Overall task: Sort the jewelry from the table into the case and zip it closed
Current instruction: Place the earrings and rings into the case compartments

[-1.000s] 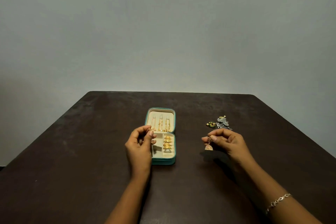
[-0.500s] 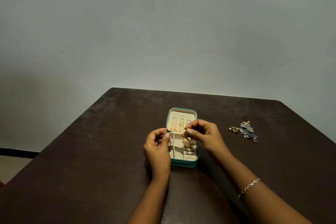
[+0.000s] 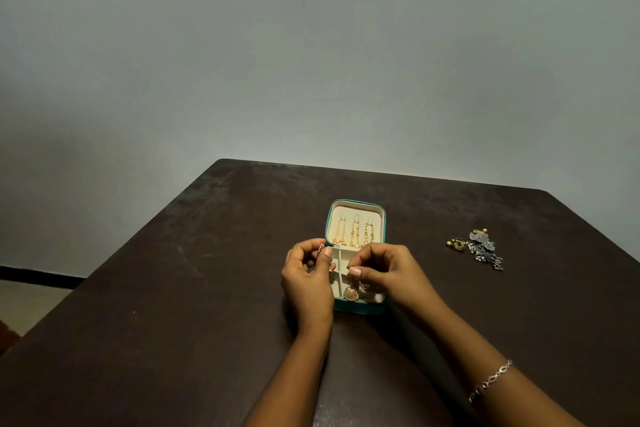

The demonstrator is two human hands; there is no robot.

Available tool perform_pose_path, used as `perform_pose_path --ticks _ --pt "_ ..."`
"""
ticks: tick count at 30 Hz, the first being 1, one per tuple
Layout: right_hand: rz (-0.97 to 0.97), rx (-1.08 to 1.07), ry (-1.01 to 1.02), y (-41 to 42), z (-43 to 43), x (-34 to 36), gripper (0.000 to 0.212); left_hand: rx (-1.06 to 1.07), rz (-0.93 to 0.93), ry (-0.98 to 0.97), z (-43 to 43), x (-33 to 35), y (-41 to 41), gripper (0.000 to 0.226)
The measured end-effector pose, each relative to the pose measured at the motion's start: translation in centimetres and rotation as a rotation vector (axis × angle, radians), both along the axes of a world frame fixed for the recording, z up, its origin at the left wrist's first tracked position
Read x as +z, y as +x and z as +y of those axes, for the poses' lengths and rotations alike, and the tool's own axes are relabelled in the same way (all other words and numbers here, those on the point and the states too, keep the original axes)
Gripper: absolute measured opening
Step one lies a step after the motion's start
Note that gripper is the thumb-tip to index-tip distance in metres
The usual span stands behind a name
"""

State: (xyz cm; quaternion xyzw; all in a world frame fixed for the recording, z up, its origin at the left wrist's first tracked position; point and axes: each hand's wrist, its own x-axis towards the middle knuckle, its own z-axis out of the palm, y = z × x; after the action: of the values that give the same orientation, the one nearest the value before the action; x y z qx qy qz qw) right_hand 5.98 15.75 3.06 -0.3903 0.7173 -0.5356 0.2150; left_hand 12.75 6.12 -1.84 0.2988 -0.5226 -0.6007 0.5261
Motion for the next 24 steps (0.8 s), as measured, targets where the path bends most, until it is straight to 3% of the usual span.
perform_pose_path --ticks 8,14,20,24 --pt "0.304 -0.108 0.180 0.2 -0.7 -0.2 0.008 -0.014 -0.001 0.014 0.0 -0.1 0.1 0.025" --pt "0.372 -0.128 0.263 0.6 -1.2 -0.4 0.021 -0.020 -0.013 0.007 0.2 0.1 0.3 0.022" --pt "0.420 -0.081 0.318 0.9 -1.2 -0.2 0.011 -0.036 -0.023 0.011 0.5 0.3 0.6 0.017" --pt "0.555 -0.132 0.345 0.5 -0.5 0.4 0.022 -0.029 -0.022 0.020 0.4 0.3 0.4 0.018"
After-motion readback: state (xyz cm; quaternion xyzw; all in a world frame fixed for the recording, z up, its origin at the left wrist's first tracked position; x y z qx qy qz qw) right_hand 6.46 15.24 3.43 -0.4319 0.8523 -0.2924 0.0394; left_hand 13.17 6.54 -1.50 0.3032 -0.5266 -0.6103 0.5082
